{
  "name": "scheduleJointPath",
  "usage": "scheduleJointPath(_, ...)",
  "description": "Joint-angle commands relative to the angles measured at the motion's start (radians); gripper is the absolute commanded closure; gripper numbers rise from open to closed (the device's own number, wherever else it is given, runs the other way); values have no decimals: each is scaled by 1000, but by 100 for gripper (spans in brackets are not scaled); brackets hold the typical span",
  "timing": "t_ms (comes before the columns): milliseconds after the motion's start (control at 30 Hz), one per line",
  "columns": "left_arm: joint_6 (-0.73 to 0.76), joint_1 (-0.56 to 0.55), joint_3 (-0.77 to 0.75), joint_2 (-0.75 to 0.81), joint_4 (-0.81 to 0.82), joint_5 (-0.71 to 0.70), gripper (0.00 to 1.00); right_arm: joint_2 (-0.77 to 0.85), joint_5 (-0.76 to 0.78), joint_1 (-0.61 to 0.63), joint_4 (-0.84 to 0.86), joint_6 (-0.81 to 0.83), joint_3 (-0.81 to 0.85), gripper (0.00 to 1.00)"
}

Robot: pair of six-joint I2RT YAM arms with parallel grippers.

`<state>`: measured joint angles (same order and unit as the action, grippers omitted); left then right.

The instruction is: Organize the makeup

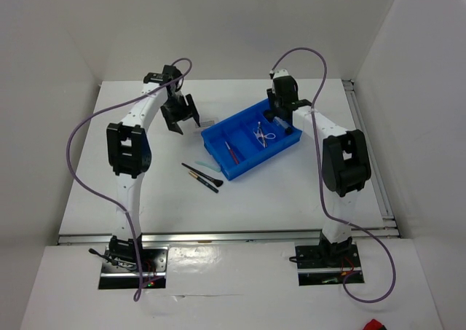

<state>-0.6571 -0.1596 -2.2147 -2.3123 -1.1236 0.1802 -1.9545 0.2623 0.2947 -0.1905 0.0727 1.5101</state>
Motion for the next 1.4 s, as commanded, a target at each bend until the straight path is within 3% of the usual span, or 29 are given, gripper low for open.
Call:
scheduleJointPath(0, 17, -12, -59, -57, -10, -4, 17, -6, -35, -8, 28, 9, -20, 67)
scheduleJointPath(367, 8, -43, -91, -118, 57, -22, 17, 3, -55, -8, 10, 9, -83, 66)
scheduleJointPath(467, 8, -43, -114, -141, 79, -33, 17, 3, -46, -8, -12, 9, -83, 51)
scheduleJointPath(533, 8, -43, -138, -176, 79, -45, 17, 3, -35, -8, -23, 9, -74, 31)
scheduleJointPath(600, 17, -43, -160, -189, 70, -68, 17, 25, -35, -8, -44, -1, -62, 20)
scheduleJointPath(733, 60, -43, -160, -190, 97, -102, 17, 78, -26, -8, -79, -10, -41, 4)
scheduleJointPath(767, 76, -52, -160, -190, 111, -114, 17, 91, -26, -8, -79, -10, -28, 2)
scheduleJointPath(900, 111, -63, -160, -190, 146, -145, 0, 147, -35, -8, -118, -30, -16, 1)
scheduleJointPath(1100, 79, -72, -172, -229, 150, -249, 1, 206, -5, 23, -164, -30, 4, 1)
scheduleJointPath(1200, 65, -72, -172, -240, 111, -300, 7, 226, 23, 43, -175, -21, 4, 0)
scheduleJointPath(1367, 44, -51, -33, -187, 91, -378, 12, 244, 46, 52, -193, -21, 13, 0)
